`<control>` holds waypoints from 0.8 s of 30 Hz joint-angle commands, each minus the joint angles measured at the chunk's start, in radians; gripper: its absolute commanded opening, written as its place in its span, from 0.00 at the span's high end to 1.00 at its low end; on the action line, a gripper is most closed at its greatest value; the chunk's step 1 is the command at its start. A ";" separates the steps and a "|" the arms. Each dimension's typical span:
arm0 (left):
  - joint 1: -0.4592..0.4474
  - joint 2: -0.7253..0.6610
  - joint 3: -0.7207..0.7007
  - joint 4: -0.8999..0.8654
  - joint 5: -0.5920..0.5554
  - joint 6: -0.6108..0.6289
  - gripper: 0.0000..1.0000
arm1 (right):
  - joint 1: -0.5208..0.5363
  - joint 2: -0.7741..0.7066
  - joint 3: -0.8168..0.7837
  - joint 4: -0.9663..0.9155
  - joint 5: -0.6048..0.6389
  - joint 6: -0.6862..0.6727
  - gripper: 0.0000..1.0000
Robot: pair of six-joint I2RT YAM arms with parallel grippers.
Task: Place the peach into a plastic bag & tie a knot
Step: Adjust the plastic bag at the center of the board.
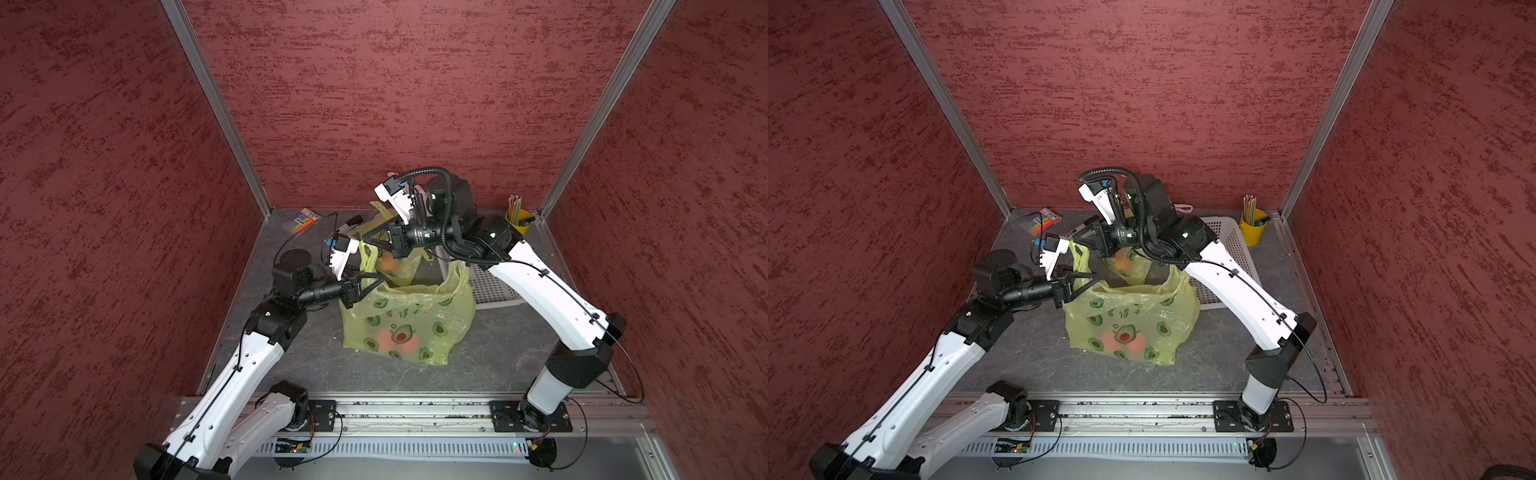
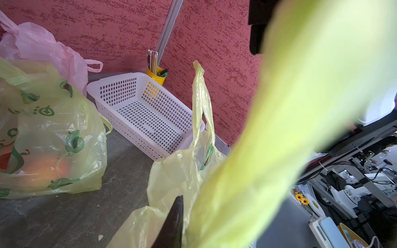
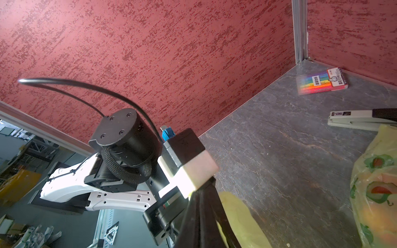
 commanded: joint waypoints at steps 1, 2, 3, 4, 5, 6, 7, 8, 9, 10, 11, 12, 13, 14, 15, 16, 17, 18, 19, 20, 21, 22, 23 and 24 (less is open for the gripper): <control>0.008 -0.010 -0.015 0.040 0.020 -0.020 0.83 | -0.012 -0.019 0.005 0.025 0.069 0.025 1.00; 0.010 -0.009 -0.016 0.041 0.023 -0.022 0.86 | -0.017 -0.024 -0.001 0.025 0.079 0.029 1.00; 0.012 -0.009 -0.017 0.041 0.026 -0.025 0.88 | -0.022 -0.030 -0.008 0.028 0.089 0.034 1.00; 0.011 -0.009 -0.019 0.042 0.027 -0.025 0.91 | -0.026 -0.036 -0.016 0.031 0.092 0.037 1.00; 0.014 -0.010 -0.021 0.043 0.029 -0.026 0.93 | -0.030 -0.042 -0.026 0.035 0.101 0.041 1.00; 0.017 -0.011 -0.024 0.047 0.029 -0.032 0.95 | -0.036 -0.049 -0.037 0.039 0.112 0.047 1.00; 0.019 -0.012 -0.026 0.051 0.031 -0.035 0.97 | -0.039 -0.055 -0.043 0.041 0.124 0.053 1.00; 0.022 -0.014 -0.028 0.055 0.033 -0.038 0.99 | -0.047 -0.061 -0.051 0.041 0.136 0.060 1.00; 0.026 -0.017 -0.030 0.056 0.034 -0.042 1.00 | -0.055 -0.068 -0.060 0.041 0.148 0.068 1.00; 0.027 -0.018 -0.033 0.057 0.035 -0.046 1.00 | -0.062 -0.075 -0.071 0.042 0.158 0.073 1.00; 0.032 -0.019 -0.032 0.057 0.036 -0.049 1.00 | -0.070 -0.085 -0.088 0.049 0.166 0.080 1.00; 0.034 -0.023 -0.033 0.057 0.037 -0.050 1.00 | -0.079 -0.098 -0.109 0.059 0.173 0.087 1.00; 0.037 -0.024 -0.033 0.056 0.038 -0.051 1.00 | -0.085 -0.108 -0.127 0.067 0.175 0.091 1.00; 0.042 -0.024 -0.034 0.057 0.041 -0.054 1.00 | -0.093 -0.121 -0.149 0.078 0.175 0.097 1.00; 0.044 -0.025 -0.034 0.059 0.044 -0.057 1.00 | -0.099 -0.132 -0.169 0.090 0.170 0.101 1.00; 0.045 -0.024 -0.034 0.060 0.046 -0.058 1.00 | -0.103 -0.141 -0.184 0.099 0.163 0.105 1.00; 0.047 -0.023 -0.033 0.061 0.048 -0.061 1.00 | -0.106 -0.148 -0.203 0.111 0.153 0.107 1.00; 0.049 -0.019 -0.032 0.063 0.050 -0.063 1.00 | -0.106 -0.156 -0.215 0.118 0.140 0.105 1.00; 0.048 -0.013 -0.027 0.064 0.052 -0.065 1.00 | -0.106 -0.159 -0.220 0.117 0.138 0.104 1.00; 0.049 -0.006 -0.020 0.061 0.056 -0.064 1.00 | -0.108 -0.165 -0.221 0.107 0.154 0.100 0.93; 0.050 0.003 -0.013 0.055 0.060 -0.064 1.00 | -0.108 -0.174 -0.218 0.091 0.181 0.094 0.82; 0.050 0.012 -0.006 0.050 0.064 -0.061 1.00 | -0.108 -0.181 -0.214 0.075 0.213 0.085 0.75; 0.050 0.020 0.001 0.044 0.068 -0.059 1.00 | -0.109 -0.193 -0.206 0.049 0.260 0.075 0.63; 0.051 0.025 0.007 0.039 0.072 -0.057 1.00 | -0.110 -0.205 -0.197 0.020 0.310 0.067 0.50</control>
